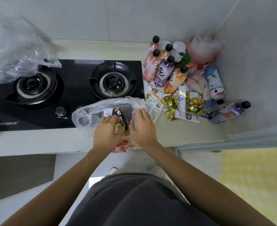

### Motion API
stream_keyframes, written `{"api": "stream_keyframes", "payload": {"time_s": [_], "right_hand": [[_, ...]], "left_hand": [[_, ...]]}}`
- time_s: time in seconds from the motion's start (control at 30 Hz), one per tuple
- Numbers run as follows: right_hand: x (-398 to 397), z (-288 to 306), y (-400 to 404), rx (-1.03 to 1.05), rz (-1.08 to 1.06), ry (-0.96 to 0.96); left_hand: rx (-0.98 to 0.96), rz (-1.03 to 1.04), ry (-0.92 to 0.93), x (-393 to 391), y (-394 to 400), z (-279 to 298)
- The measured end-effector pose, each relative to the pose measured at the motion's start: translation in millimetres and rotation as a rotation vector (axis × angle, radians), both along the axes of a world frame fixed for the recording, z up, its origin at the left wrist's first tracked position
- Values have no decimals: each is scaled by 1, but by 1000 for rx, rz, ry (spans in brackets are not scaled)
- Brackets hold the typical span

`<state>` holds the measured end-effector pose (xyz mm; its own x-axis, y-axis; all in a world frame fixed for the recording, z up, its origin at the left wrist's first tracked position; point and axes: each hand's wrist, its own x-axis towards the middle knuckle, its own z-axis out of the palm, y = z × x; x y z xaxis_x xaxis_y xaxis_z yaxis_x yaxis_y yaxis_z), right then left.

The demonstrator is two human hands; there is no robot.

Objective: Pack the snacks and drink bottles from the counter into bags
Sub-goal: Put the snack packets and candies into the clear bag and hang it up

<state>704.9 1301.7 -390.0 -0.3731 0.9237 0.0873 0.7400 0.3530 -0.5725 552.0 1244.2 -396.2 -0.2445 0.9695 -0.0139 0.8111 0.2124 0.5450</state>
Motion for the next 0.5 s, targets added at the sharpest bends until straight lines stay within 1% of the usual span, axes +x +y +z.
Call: {"api": "stream_keyframes", "payload": {"time_s": [0.13, 0.27, 0.4, 0.5], "right_hand": [[45, 3, 21, 45, -50, 23], [100, -9, 47, 25, -95, 23], [158, -25, 72, -60, -135, -94], [200, -41, 91, -137, -147, -196]], "left_hand": [[63, -78, 17, 39, 24, 8], [96, -172, 46, 85, 51, 7], [82, -254, 126, 133, 80, 6], [0, -255, 38, 176, 106, 2]]}}
